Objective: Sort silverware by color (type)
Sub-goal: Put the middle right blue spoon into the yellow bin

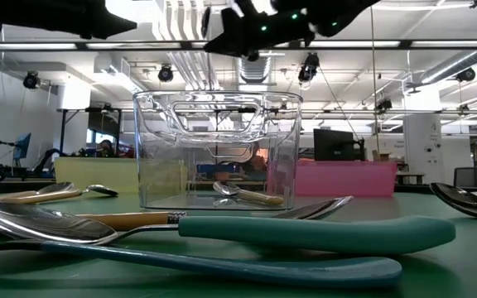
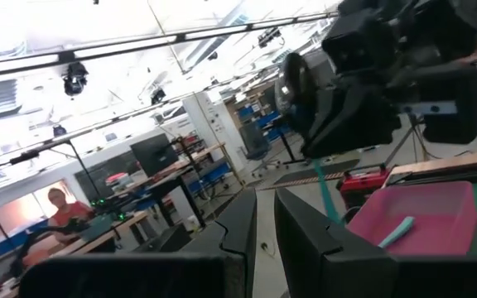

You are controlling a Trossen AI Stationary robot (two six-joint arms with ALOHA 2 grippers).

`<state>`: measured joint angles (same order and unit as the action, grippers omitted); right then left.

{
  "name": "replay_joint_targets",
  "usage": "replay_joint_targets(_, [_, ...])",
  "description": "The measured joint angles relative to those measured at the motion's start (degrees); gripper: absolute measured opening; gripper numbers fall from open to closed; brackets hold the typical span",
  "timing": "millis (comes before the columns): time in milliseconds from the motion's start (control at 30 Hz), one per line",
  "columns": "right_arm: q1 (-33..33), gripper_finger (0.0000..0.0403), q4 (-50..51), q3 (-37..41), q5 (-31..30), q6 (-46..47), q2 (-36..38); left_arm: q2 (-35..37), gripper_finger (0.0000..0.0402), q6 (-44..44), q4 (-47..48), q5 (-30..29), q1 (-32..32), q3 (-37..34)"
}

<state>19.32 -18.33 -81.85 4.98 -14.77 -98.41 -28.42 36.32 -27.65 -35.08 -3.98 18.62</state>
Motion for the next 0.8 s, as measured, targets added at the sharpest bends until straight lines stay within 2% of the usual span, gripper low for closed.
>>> replay_joint_targets(133, [1.36,0.0009,-0.32,-6.62,3.57,0.15,-5.59,1.09,0.0029,0.47,-0.94,-0.74,-1.32,-0.18])
replay_joint_targets(267, [2.74,0.0009,-0.21,-12.95,8.17,1.92,-10.91,2.06,0.0029,0.69,-3.42,-5.32,-2.52,-0.18])
replay_joint_targets(367, [3.07,0.0009,0.07,-17.68,8.98,3.38,-14.85,3.06,0.0029,0.79,-3.44,-7.74,-3.39,-0.18])
replay_joint_targets(800, [3.54,0.0009,0.49,-35.53,13.48,6.41,-30.13,4.19,0.0029,0.95,-4.41,-8.04,-8.27,-0.18])
